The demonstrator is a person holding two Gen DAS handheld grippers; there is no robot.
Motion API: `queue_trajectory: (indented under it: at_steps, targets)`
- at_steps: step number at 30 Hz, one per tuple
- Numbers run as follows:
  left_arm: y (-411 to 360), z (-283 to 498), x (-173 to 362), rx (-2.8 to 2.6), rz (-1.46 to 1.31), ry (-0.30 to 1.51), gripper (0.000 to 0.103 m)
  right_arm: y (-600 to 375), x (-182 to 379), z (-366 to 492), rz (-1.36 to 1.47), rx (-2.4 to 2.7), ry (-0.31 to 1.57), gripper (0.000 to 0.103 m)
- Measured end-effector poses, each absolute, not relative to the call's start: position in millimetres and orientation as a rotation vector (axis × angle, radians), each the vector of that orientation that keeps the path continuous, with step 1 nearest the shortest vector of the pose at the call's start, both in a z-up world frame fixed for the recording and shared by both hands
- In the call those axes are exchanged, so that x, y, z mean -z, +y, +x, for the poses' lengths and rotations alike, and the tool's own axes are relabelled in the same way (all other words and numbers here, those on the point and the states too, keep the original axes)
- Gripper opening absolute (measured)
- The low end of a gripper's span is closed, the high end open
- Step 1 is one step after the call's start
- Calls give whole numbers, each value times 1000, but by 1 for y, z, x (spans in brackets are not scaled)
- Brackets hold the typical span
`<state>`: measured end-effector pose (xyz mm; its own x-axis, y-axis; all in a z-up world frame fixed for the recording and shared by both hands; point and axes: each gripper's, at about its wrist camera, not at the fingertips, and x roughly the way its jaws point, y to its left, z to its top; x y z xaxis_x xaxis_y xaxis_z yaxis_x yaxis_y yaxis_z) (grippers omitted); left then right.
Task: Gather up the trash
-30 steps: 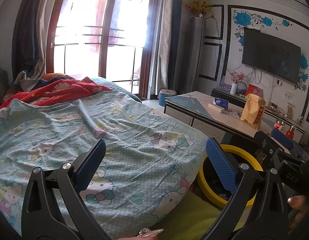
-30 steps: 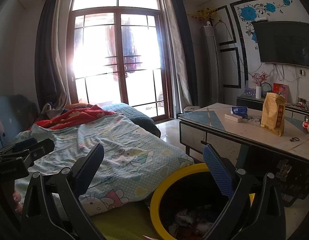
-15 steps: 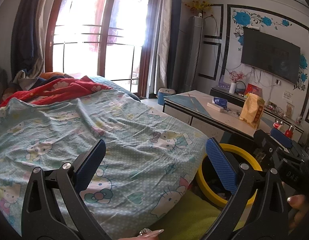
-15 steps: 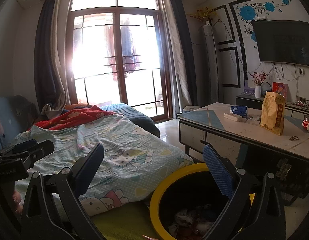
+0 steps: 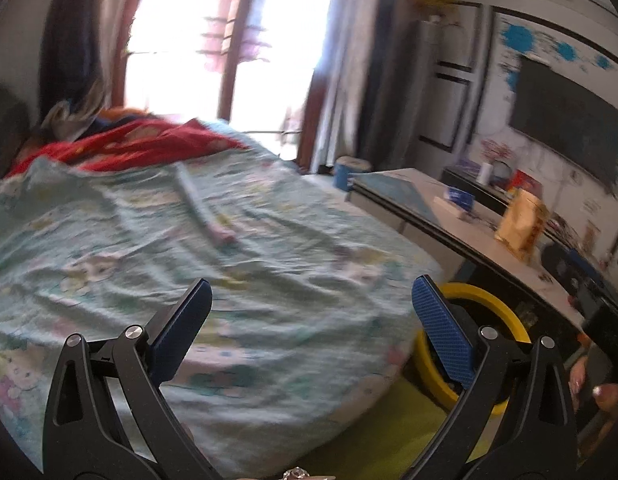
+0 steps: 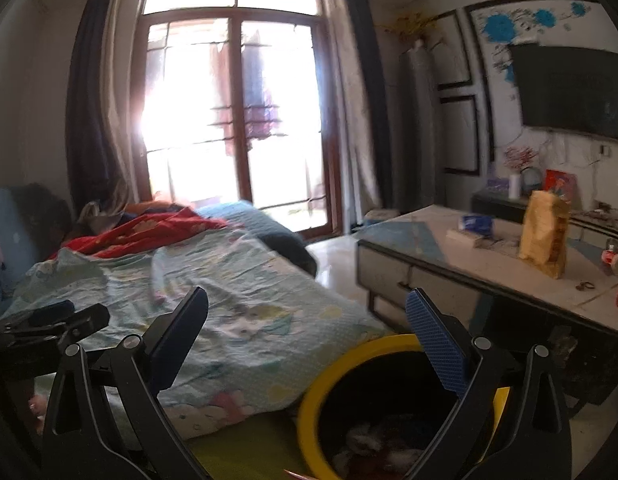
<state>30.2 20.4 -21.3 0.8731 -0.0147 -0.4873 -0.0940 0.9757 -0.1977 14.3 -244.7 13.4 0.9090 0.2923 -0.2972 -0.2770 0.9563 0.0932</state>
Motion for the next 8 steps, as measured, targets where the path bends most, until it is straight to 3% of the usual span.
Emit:
queue_trajectory:
  at_steps: [8]
  targets:
    - [245,-4,22,-612,-349,595,92,-52,-17,66,-63,-703,651,97]
